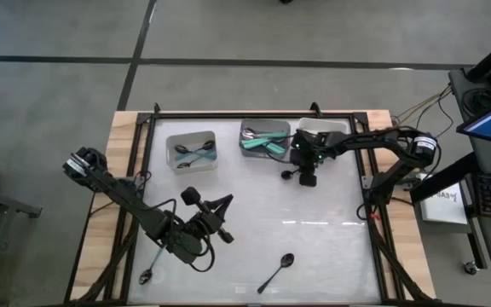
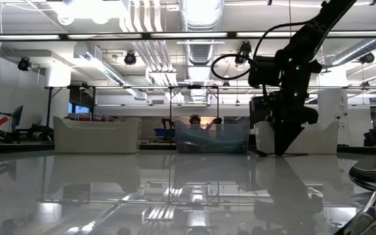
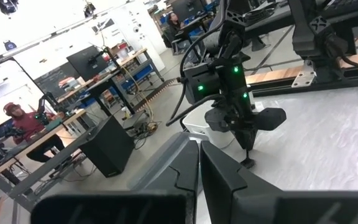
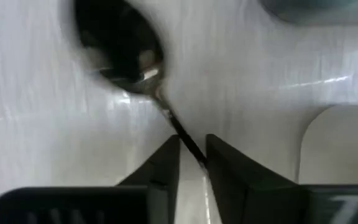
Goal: Sort silverware by color (type)
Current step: Put the black spoon into the white bin
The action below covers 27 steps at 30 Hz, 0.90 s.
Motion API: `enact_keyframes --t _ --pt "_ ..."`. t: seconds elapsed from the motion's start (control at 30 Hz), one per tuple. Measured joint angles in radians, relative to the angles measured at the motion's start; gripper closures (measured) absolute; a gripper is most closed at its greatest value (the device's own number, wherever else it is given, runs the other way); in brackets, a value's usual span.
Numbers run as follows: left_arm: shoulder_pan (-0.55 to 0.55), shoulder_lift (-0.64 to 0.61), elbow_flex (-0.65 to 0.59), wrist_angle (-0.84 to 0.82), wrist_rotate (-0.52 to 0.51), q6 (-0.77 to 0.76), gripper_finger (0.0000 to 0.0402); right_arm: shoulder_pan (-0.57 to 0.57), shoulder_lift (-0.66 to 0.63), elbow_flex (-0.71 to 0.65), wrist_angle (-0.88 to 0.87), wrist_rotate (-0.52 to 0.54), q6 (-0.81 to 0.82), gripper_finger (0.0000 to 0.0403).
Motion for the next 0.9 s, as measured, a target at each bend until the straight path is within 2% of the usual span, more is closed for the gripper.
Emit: enact_keyframes --t 0.1,0.37,0.6,0.77,0.9 --pt "0.0 0.0 0.0 -0.009 0.0 0.0 0.0402 0.0 0.008 0.012 -0.014 -0.018 0.032 0.0382" --pt "0.0 0.0 0.0 -0.022 0.0 -0.003 0.0402 0.0 -0.043 0.014 -0.05 -0.129 0.112 0.0392" --pt "0.0 0.0 0.0 -0.026 0.0 -0.01 0.0402 0.005 -0.255 0.014 -0.166 -0.171 0.124 0.0393" --pt "0.0 0.0 0.0 -0.029 -0.002 -0.01 0.0402 -0.004 -0.419 0.052 -0.212 -0.076 0.109 0.0394" --pt "0.0 0.0 0.0 -0.028 -0.003 -0.01 0.0402 -0.024 -0.511 0.089 -0.209 -0.062 0.095 0.0394"
